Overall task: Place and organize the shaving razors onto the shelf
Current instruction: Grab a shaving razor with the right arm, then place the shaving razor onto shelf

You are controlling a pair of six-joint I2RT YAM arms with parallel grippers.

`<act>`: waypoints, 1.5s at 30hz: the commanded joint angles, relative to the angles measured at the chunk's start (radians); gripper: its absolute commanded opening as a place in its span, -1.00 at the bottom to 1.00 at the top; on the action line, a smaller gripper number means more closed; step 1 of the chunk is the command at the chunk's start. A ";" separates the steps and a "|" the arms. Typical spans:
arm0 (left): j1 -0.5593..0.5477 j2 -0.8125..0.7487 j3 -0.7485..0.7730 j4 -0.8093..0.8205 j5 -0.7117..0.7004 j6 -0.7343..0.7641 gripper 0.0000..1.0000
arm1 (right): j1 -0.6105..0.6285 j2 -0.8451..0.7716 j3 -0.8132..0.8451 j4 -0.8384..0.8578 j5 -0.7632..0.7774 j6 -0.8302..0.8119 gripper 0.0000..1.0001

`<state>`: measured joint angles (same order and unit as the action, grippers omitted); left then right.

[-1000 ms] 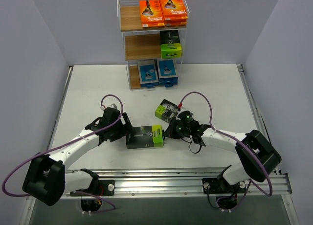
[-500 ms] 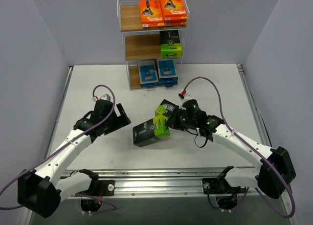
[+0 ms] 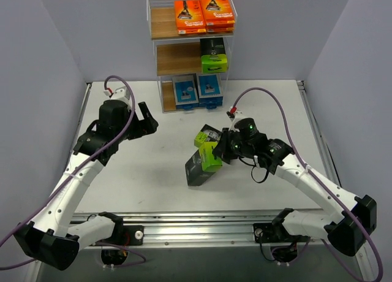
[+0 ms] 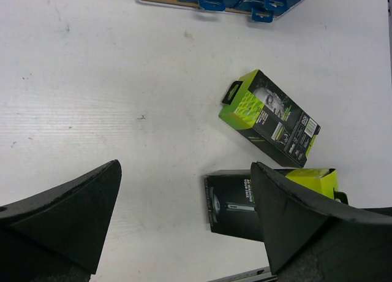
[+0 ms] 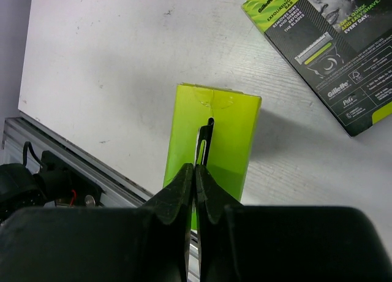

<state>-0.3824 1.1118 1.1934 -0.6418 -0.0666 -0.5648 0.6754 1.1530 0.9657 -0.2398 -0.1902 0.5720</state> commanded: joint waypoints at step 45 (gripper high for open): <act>0.065 -0.015 -0.106 0.090 0.002 0.213 0.88 | 0.015 -0.092 0.159 -0.293 0.140 -0.106 0.23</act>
<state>-0.3241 1.1202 1.0840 -0.5743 -0.0765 -0.3614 0.6830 1.0714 1.0931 -0.5007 -0.0845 0.4759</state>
